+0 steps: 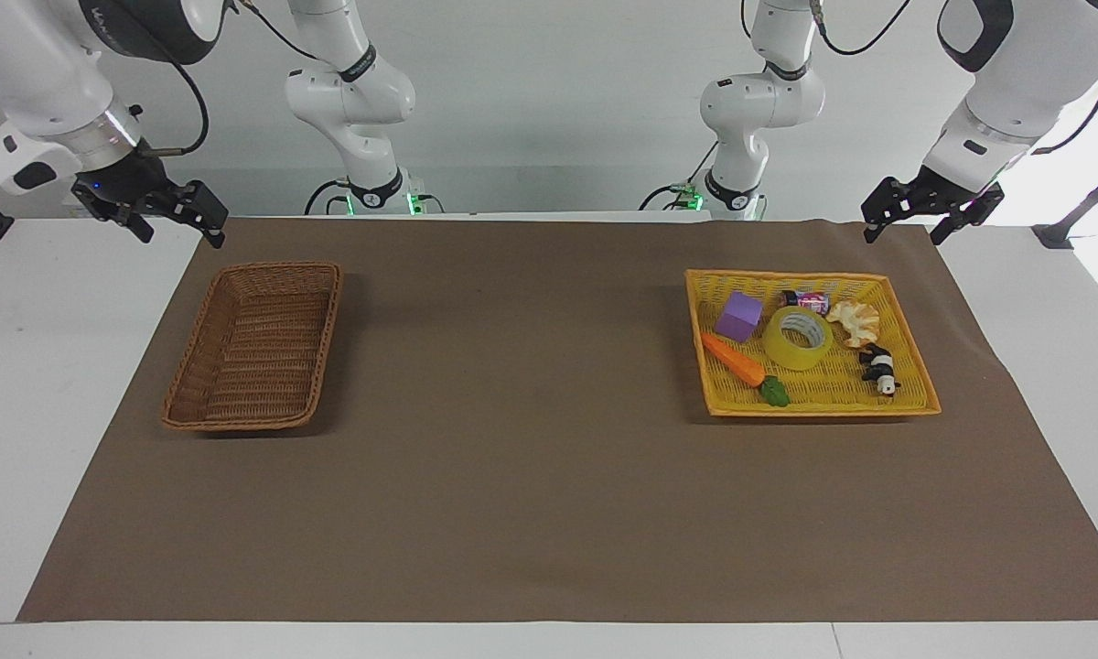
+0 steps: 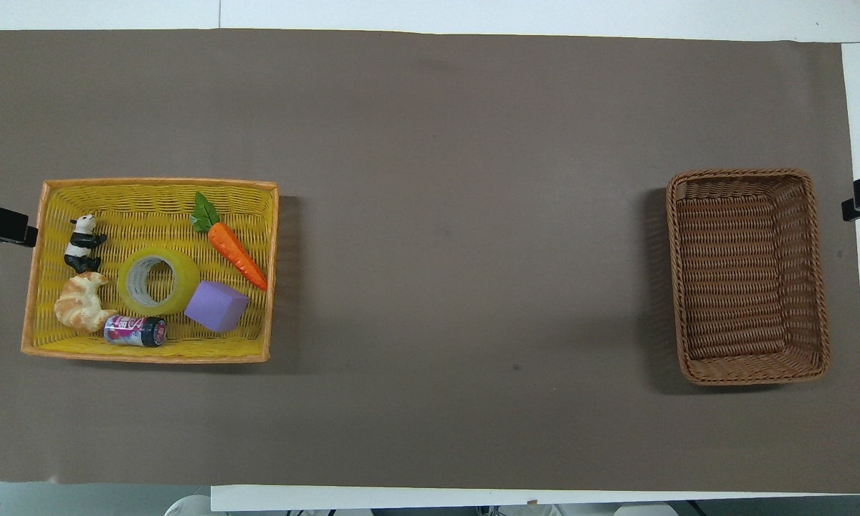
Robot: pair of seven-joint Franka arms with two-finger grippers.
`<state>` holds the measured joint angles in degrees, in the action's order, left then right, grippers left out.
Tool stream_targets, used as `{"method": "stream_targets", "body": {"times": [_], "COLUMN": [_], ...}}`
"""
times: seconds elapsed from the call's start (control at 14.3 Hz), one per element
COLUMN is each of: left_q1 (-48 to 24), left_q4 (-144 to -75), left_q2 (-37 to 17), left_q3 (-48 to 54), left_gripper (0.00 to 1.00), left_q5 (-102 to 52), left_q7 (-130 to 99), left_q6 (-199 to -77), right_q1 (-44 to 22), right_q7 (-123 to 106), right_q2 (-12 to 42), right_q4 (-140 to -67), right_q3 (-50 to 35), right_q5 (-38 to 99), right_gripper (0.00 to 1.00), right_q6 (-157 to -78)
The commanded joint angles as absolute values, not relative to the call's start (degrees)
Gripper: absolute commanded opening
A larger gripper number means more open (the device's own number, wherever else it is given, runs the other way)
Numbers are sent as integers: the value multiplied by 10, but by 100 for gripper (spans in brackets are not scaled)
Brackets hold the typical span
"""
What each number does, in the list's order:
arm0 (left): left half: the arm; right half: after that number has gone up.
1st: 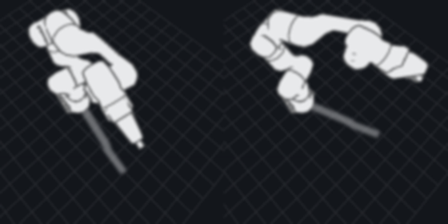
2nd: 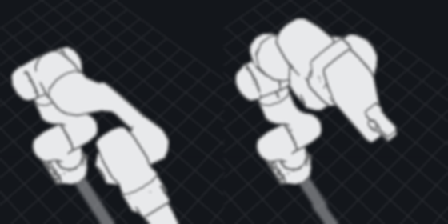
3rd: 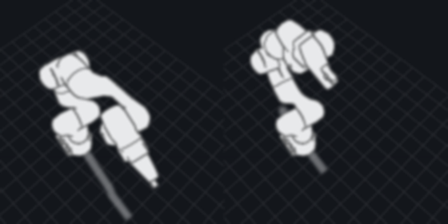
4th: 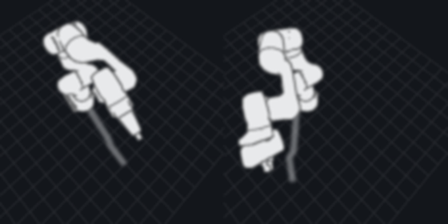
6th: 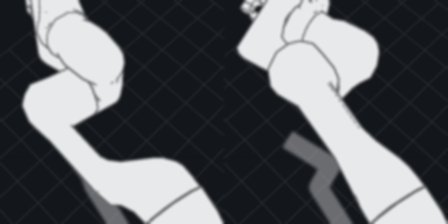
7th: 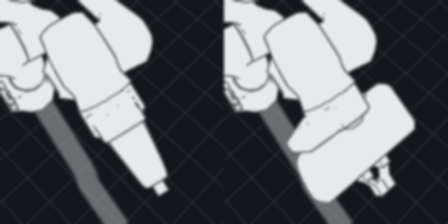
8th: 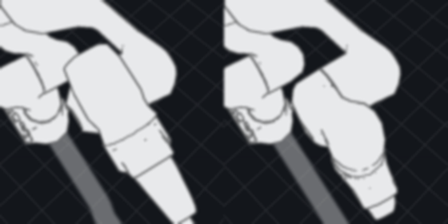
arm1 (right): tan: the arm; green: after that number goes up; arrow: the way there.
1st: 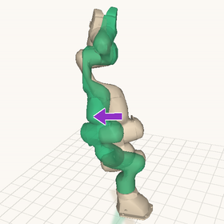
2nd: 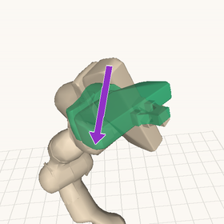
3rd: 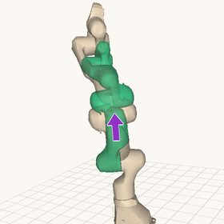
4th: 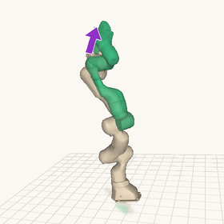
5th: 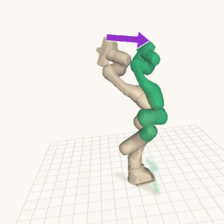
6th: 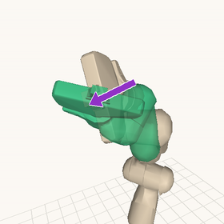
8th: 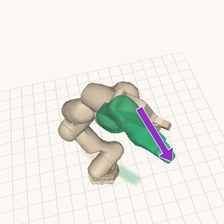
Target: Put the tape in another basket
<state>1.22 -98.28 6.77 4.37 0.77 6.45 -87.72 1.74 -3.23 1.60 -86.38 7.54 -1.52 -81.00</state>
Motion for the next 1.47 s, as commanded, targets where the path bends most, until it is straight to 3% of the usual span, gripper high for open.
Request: {"method": "stream_targets", "body": {"times": [0.0,0.21,0.42,0.7,0.91,1.4], "left_q1": [13,11,30,36,49,50], "left_q4": [-998,-1009,-1129,-1245,-1314,-1363], "left_q2": [81,83,112,107,70,33], "left_q3": [46,45,43,43,43,43], "left_gripper": [99,99,99,99,99,99], "left_q5": [16,16,16,16,16,16], "left_q7": [62,55,54,54,54,57], "left_q6": [-887,-891,-1009,-1133,-1235,-1314], "right_q1": [25,25,25,25,25,25], "right_q7": [-42,-42,-42,-42,-42,-42], "right_q2": [7,7,7,7,7,7], "right_q4": [-872,-872,-872,-872,-872,-872], "right_q3": [69,69,69,69,69,69], "right_q5": [-18,-18,-18,-18,-18,-18], "right_gripper": [100,100,100,100,100,100], "right_q6": [-809,-809,-809,-809,-809,-809]}}
